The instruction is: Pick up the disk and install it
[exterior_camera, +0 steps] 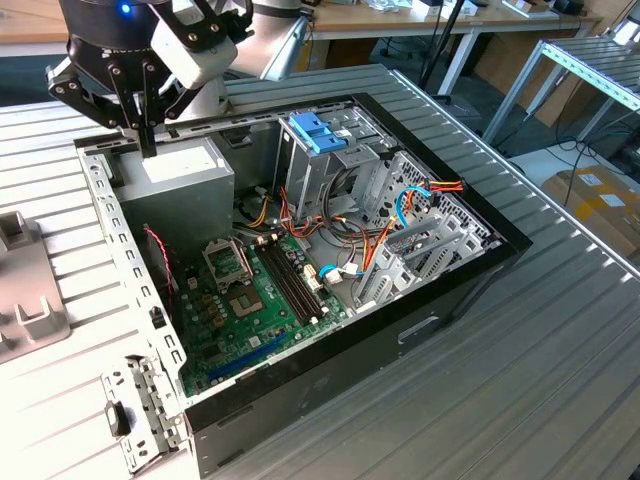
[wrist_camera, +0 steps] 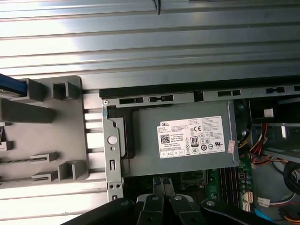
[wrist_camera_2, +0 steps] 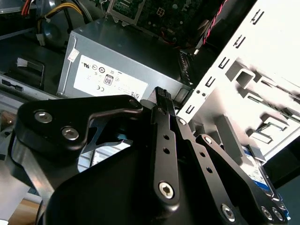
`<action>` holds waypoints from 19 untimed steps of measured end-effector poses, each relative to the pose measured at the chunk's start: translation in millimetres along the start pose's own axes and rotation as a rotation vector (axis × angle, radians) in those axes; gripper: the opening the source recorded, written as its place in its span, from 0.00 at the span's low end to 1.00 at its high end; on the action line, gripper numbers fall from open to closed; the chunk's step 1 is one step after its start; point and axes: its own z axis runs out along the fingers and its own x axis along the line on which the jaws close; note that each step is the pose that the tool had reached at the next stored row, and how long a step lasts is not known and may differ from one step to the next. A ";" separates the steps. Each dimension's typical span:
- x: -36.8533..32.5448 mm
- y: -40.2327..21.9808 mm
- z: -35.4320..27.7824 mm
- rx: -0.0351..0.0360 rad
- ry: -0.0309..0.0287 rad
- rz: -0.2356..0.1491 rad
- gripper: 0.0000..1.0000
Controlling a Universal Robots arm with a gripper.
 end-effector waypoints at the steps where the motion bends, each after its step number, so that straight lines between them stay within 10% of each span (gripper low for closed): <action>1: 0.8 -0.1 0.0 0.0000 -0.0001 0.000 0.11; 19: 13.4 -1.0 -0.4 0.0000 0.0000 0.000 0.11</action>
